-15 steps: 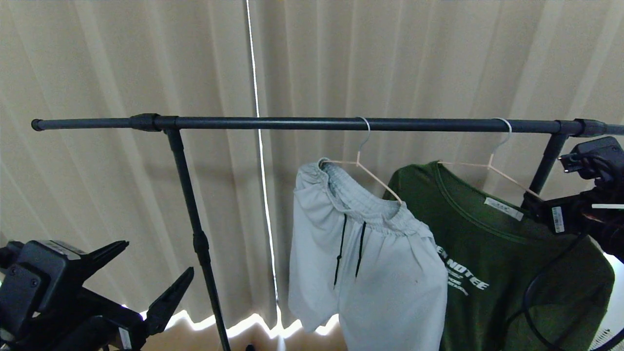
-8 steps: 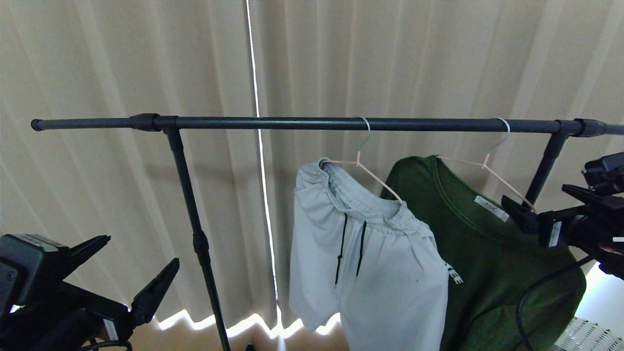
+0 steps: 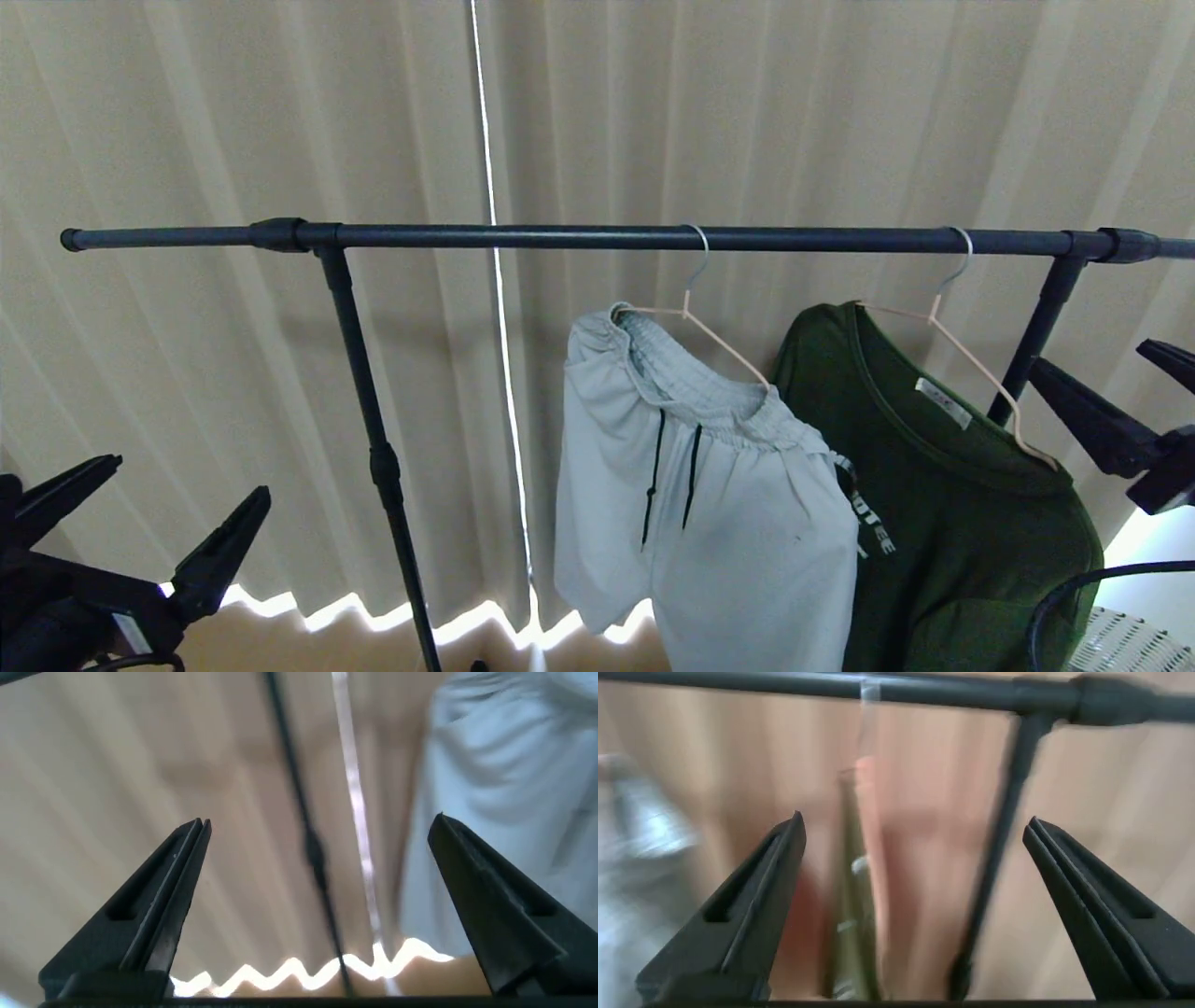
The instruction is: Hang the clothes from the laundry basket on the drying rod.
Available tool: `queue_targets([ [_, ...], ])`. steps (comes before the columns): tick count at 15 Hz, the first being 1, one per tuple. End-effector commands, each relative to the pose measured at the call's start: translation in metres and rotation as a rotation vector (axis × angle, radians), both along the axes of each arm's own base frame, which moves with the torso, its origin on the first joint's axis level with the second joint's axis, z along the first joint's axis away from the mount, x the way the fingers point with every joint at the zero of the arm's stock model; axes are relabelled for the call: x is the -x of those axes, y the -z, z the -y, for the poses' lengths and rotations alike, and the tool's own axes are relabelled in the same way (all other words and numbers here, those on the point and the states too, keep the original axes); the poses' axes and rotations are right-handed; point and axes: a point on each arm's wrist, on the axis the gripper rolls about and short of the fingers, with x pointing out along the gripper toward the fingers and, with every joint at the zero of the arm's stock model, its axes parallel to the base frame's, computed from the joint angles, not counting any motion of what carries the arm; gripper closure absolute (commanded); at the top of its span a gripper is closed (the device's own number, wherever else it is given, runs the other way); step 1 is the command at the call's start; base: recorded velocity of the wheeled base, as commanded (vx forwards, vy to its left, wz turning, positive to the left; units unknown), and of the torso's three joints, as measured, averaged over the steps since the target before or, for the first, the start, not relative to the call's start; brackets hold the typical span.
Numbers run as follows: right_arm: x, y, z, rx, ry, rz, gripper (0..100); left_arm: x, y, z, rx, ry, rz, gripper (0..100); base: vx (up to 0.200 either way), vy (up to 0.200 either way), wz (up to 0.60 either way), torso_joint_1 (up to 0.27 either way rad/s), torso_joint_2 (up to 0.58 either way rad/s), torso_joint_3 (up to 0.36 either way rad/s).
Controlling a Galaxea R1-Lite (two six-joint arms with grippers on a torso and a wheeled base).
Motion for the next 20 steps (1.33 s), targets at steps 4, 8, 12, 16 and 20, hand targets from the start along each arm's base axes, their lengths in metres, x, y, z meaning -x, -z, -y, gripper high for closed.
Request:
queue_targets([
  [4, 0.048, -0.01, 0.003, 0.046, -0.053, 0.096, 0, 0.031, -0.002, -0.021, 0.005, -0.091, 0.011, 0, 0.0, 0.0, 0.0, 0.0, 0.0, 0.0],
  [8, 0.073, -0.006, 0.005, 0.133, -0.042, 0.06, 0, 0.077, 0.016, -0.037, -0.014, -0.139, -0.055, 0, 0.0, 0.0, 0.0, 0.0, 0.0, 0.0],
  [12, 0.087, 0.007, 0.007, 0.225, -0.04, -0.019, 0, 0.115, 0.04, -0.045, -0.042, -0.3, -0.183, 0, 0.0, 0.0, 0.0, 0.0, 0.0, 0.0],
  [16, 0.089, 0.01, 0.007, 0.234, -0.04, -0.043, 0, 0.136, 0.058, -0.038, -0.021, -0.555, -0.243, 0, 0.0, 0.0, 0.0, 0.0, 0.0, 0.0],
  [20, 0.088, 0.011, 0.007, 0.235, -0.038, -0.053, 0, 0.129, 0.075, -0.038, 0.069, -0.501, -0.24, 0, 0.0, 0.0, 0.0, 0.0, 0.0, 0.0],
])
